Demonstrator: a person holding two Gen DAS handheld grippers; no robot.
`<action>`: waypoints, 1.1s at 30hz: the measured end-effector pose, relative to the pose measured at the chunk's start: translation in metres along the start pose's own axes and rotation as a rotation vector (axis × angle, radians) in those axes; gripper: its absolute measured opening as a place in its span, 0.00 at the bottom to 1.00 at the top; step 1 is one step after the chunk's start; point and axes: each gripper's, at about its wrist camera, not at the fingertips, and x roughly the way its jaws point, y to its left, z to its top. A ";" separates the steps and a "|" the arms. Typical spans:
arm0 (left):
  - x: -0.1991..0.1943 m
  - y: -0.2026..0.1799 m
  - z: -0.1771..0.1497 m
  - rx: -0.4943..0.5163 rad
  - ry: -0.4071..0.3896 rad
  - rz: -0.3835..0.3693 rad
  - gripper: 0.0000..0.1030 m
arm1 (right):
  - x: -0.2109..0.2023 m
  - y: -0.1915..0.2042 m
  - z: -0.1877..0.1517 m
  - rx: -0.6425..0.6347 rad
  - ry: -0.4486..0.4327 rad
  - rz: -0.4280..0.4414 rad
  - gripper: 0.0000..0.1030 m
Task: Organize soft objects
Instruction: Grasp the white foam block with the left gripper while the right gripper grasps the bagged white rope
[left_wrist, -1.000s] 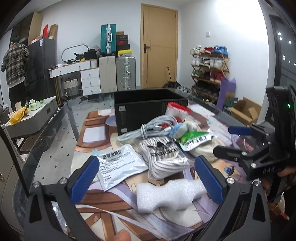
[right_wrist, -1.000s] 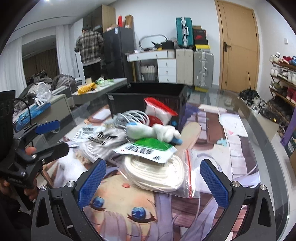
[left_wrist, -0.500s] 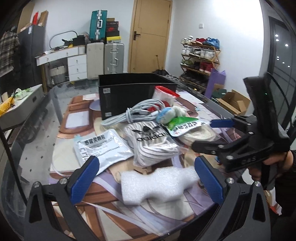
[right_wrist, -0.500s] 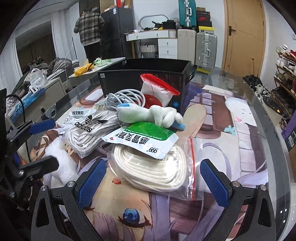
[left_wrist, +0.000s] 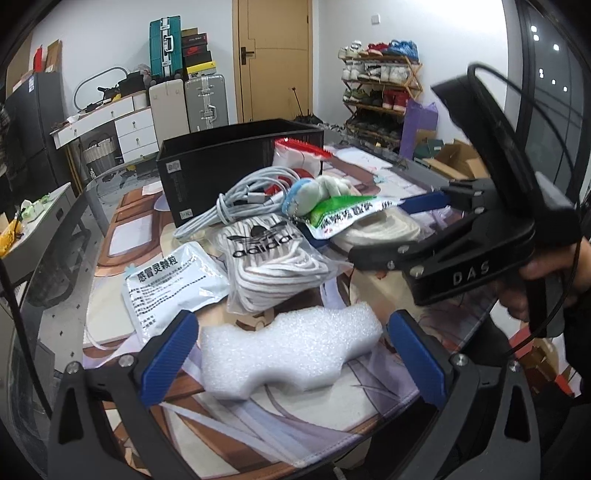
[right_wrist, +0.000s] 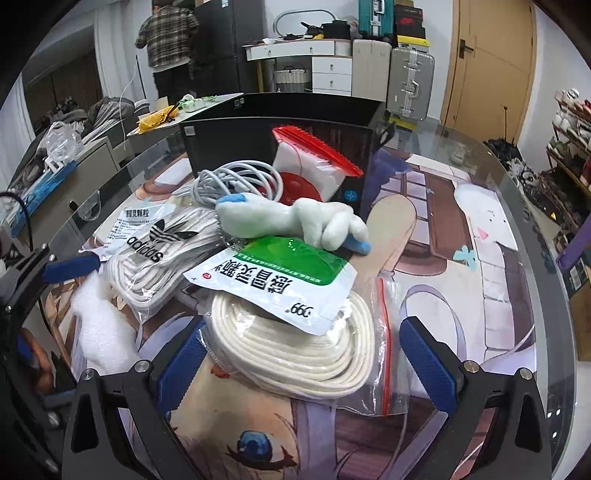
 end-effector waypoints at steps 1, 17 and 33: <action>0.002 -0.001 0.000 0.007 0.009 0.011 1.00 | 0.000 0.000 0.000 -0.001 0.002 -0.002 1.00; -0.005 0.013 0.000 -0.038 -0.035 0.001 0.88 | -0.017 -0.006 -0.013 -0.041 -0.043 -0.027 0.57; -0.026 0.035 0.011 -0.099 -0.099 0.027 0.88 | -0.060 -0.008 -0.020 -0.049 -0.138 -0.069 0.52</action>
